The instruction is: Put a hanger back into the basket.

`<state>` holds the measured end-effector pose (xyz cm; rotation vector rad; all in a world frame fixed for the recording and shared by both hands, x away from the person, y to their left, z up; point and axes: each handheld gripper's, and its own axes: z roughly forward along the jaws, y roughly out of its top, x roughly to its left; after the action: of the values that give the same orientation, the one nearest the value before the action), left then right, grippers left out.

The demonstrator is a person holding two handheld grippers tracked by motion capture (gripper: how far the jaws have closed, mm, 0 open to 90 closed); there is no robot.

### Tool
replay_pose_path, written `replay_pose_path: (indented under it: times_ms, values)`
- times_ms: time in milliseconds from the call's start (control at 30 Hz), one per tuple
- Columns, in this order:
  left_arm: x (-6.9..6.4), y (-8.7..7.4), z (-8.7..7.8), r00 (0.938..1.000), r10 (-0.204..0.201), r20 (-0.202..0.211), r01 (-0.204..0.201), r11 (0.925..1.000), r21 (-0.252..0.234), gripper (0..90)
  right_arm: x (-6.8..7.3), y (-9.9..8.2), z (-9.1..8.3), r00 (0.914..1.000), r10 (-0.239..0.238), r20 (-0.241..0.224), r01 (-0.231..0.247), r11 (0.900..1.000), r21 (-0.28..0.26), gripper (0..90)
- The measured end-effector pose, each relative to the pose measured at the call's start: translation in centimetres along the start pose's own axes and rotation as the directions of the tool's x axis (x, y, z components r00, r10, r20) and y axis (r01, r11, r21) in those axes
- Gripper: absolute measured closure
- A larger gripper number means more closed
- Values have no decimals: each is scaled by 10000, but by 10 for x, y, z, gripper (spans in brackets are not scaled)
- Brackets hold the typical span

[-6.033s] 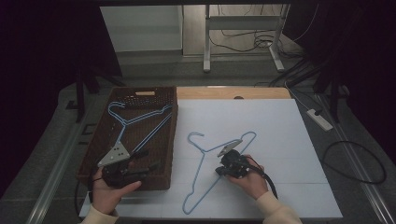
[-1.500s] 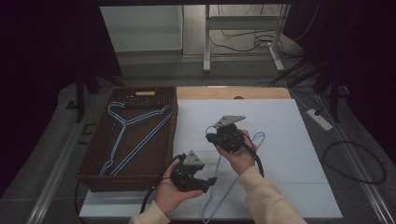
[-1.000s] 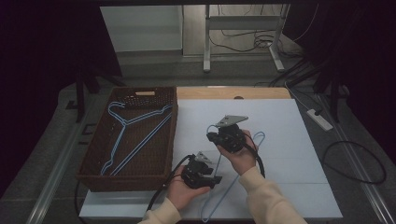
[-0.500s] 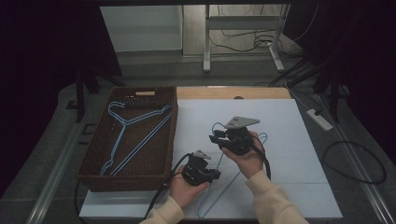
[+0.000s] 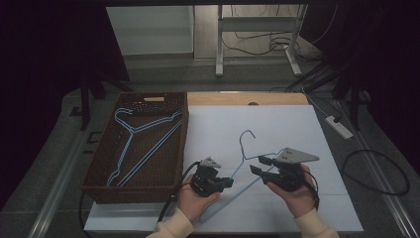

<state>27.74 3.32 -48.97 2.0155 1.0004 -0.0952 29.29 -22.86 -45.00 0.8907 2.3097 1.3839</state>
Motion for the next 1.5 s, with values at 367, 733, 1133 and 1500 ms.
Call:
replay_pose_path:
  times_ms: [367, 733, 1133, 1500]
  values:
    - [-6, 7, -27, 9994, 286, 193, -272, 9972, -701, 865, -21, -31, -22, 9990, 392, 193, -390, 9992, -79, 445]
    - [-7, 10, -45, 9986, 242, 474, -191, 9943, -1047, 865, -27, -36, -29, 9986, 446, 280, -441, 9989, -185, 431]
    - [-15, 18, -72, 9976, 564, 398, -494, 9860, -1595, 865, -33, -39, -31, 9978, 442, 495, -432, 9988, -219, 406]
    - [-8, 30, -121, 9976, 631, 272, -545, 9678, -2458, 865, -36, -42, -29, 9970, 495, 598, -493, 9988, -59, 388]
